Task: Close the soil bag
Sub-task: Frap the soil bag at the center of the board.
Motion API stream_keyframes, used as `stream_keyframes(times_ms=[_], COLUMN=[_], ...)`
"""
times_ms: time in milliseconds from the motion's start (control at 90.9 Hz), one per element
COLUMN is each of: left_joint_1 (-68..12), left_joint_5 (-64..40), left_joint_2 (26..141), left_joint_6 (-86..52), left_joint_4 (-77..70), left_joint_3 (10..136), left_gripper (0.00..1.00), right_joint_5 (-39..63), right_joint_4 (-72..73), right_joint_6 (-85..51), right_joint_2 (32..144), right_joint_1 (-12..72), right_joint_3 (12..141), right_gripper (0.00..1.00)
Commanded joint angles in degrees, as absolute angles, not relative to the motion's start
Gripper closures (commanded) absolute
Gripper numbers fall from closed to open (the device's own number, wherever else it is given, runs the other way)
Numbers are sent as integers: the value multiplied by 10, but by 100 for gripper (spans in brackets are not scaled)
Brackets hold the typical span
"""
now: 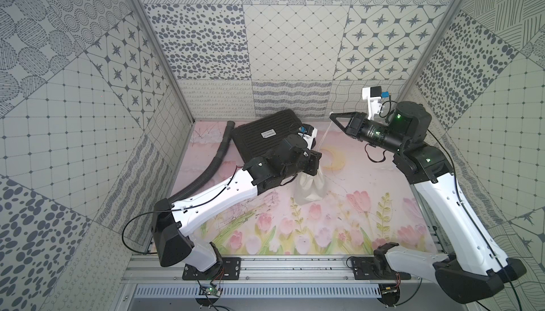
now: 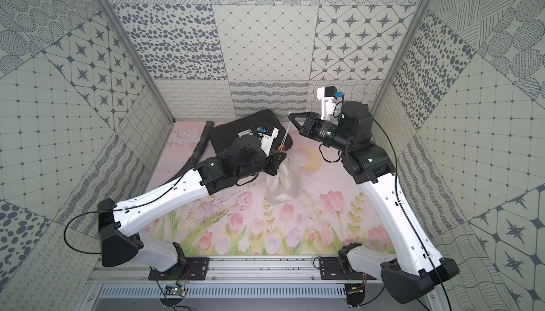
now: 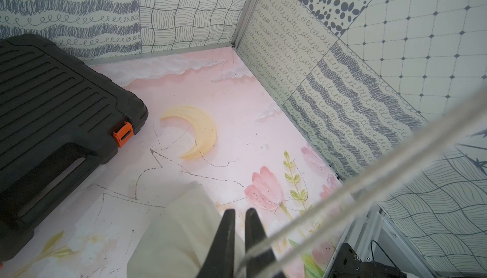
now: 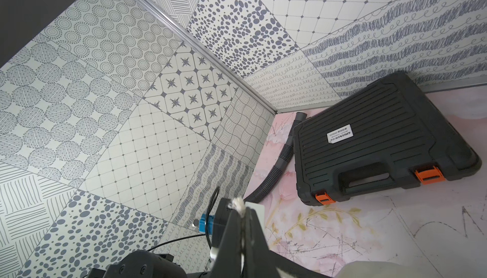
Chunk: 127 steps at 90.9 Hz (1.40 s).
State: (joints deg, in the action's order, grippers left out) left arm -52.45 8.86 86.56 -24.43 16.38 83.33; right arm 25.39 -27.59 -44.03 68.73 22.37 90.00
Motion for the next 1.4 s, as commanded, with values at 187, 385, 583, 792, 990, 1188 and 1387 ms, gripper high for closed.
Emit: stream_keyframes(times_ms=[187, 385, 583, 792, 990, 1188, 1387], left_joint_1=[-528, -528, -527, -515, -499, -495, -496], left_joint_5=[88, 53, 16, -39, -62, -39, -21], left_joint_2=[867, 873, 879, 880, 893, 915, 929], left_joint_6=[-263, -234, -189, -171, -173, -166, -154], left_joint_4=[297, 286, 312, 315, 339, 391, 444], left_joint_3=[817, 841, 866, 871, 887, 909, 949], left_gripper=[91, 100, 100, 100, 99, 100, 100], right_joint_5=[222, 241, 220, 233, 242, 238, 238], right_joint_4=[-140, -130, -133, -134, -129, -130, -129], right_joint_6=[-431, -466, -496, -536, -541, -520, -513], right_joint_2=[648, 631, 597, 602, 613, 630, 645], right_joint_1=[181, 180, 133, 118, 106, 104, 104], right_joint_3=[932, 857, 770, 721, 744, 825, 892], right_gripper=[100, 100, 100, 100, 100, 100, 100])
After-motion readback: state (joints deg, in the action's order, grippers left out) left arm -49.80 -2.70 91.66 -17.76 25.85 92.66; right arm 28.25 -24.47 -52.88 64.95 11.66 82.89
